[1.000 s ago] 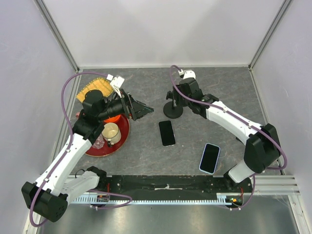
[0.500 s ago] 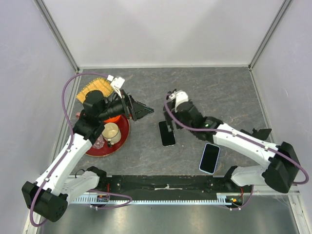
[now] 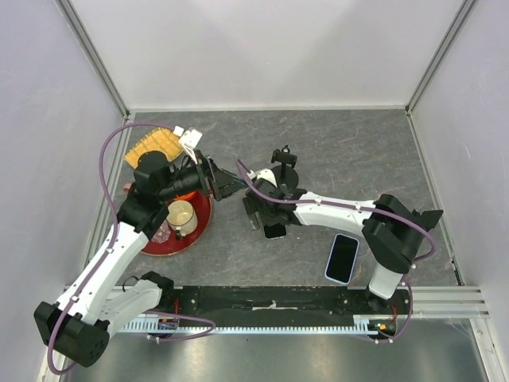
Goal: Place the phone on the phone stand
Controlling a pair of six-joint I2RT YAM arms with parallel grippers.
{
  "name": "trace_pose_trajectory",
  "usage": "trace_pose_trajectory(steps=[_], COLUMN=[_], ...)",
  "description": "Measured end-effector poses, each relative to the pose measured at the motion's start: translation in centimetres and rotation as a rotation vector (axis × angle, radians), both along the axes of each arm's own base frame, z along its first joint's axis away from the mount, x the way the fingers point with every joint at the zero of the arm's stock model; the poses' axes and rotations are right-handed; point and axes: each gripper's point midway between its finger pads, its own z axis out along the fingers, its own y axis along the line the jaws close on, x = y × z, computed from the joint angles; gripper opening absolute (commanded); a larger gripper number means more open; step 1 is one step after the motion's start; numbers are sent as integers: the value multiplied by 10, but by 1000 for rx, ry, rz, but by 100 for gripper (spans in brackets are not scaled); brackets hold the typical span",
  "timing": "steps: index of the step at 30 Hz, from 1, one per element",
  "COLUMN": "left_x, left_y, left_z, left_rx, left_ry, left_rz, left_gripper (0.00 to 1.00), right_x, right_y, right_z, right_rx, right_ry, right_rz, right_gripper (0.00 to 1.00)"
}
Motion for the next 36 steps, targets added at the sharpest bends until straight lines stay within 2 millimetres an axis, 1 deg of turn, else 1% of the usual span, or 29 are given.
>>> trace_pose_trajectory(steps=[4,9,10,22,28,32,34,36], left_x=[-3,-4,-4,-3,-3,-3,-7,-13], left_y=[1,1,1,1,1,6,15,25], left_z=[0,1,1,1,1,4,13,28], left_rx=[0,-1,-1,-1,-1,-4,-19,-40], left_ry=[1,-2,-2,-2,-2,-20,-64,-125], left_rz=[0,0,0,-1,0,35,86,134], left_gripper=[93,93,93,93,90,91,91,91], right_x=[2,9,9,7,2,-4,-3,-3], right_y=[-5,-27,-28,-24,-19,-13,-10,-9], right_z=[-13,-30,-33,-33,-28,-12,1,2], right_rx=[19,-19,-21,-24,-14,20,49,56], right_ry=[76,136,144,165,161,135,114,110], right_rz=[-46,-111,-118,-106,-89,-69,-64,-63], right_gripper=[98,98,98,98,98,98,98,98])
